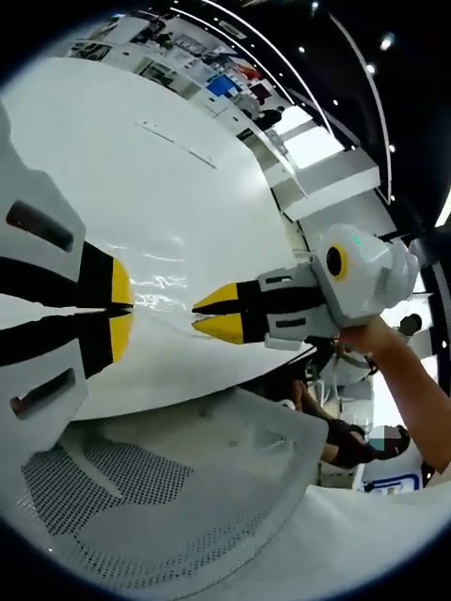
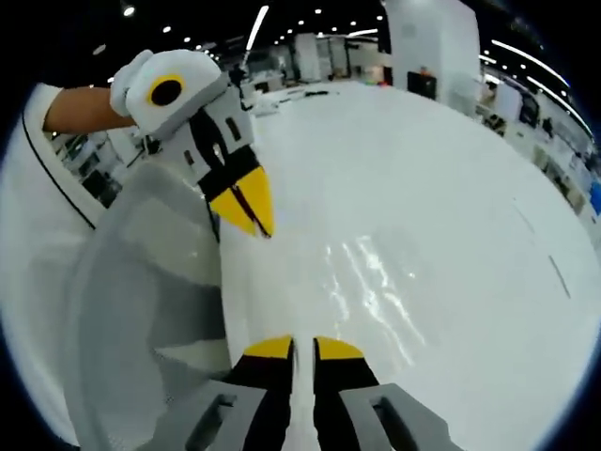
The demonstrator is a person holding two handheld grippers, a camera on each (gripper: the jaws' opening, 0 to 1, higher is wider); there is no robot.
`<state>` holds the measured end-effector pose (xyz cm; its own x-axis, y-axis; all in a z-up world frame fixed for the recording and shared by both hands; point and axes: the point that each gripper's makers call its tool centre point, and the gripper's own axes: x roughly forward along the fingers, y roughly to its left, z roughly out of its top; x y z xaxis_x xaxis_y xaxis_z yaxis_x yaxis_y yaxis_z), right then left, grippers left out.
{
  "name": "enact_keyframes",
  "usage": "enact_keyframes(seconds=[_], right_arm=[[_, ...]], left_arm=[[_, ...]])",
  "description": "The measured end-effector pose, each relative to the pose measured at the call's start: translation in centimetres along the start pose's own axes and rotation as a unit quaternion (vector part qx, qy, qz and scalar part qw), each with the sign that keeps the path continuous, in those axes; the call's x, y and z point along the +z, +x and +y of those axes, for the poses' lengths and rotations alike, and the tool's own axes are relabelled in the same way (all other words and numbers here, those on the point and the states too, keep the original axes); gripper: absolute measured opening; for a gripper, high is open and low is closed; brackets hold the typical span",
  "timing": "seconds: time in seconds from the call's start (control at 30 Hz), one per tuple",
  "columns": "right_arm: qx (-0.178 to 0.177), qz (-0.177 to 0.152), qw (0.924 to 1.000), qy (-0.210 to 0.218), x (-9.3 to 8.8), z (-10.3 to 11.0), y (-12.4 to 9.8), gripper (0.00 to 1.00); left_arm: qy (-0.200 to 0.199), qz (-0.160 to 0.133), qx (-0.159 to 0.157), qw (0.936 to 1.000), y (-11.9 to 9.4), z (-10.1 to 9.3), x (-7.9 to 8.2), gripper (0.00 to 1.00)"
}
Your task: Open the resealable bag by pulling the two sides of the seal apart until the entire bag opening is separated and visibly accessible.
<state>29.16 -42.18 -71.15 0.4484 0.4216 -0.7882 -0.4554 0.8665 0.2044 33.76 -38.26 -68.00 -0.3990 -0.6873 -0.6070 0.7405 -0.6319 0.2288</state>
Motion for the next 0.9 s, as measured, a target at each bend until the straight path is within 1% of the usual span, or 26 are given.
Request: enact_keyframes(seconds=[0.2,0.23,0.3,0.4,0.47,0.63,0.77,0.9], right_arm=[[-0.001,0.008,1.0000,-0.003,-0.1,0.5,0.2,0.00],[0.001,0.009,1.0000,0.001,-0.1,0.6,0.3,0.00],[0.003,0.010,0.9999,0.009,-0.1,0.7,0.3,0.00],[0.000,0.012,0.9999,0.009,0.1,0.6,0.4,0.00],[0.001,0.013,0.9998,0.012,0.3,0.7,0.5,0.00],[-0.002,0.015,0.9998,0.010,0.8,0.7,0.6,0.00],[-0.002,0.018,0.9998,0.010,1.0,0.7,0.8,0.00],[-0.001,0.018,0.9998,0.007,1.2,0.7,0.8,0.00]], left_arm=[[0.004,-0.003,0.002,1.0000,0.0,-0.3,-0.1,0.00],[0.007,-0.001,0.003,1.0000,0.0,-0.3,-0.1,0.00],[0.005,0.000,0.003,1.0000,0.1,-0.3,-0.1,0.06],[0.010,-0.001,0.009,0.9999,0.1,-0.1,0.1,0.18],[0.017,-0.006,0.016,0.9997,0.1,0.1,0.6,0.23],[0.032,-0.016,0.013,0.9993,0.1,-0.1,1.7,0.22],[0.044,-0.010,0.001,0.9990,0.5,-0.6,2.0,0.21],[0.059,-0.010,-0.015,0.9981,0.8,-1.4,2.4,0.17]])
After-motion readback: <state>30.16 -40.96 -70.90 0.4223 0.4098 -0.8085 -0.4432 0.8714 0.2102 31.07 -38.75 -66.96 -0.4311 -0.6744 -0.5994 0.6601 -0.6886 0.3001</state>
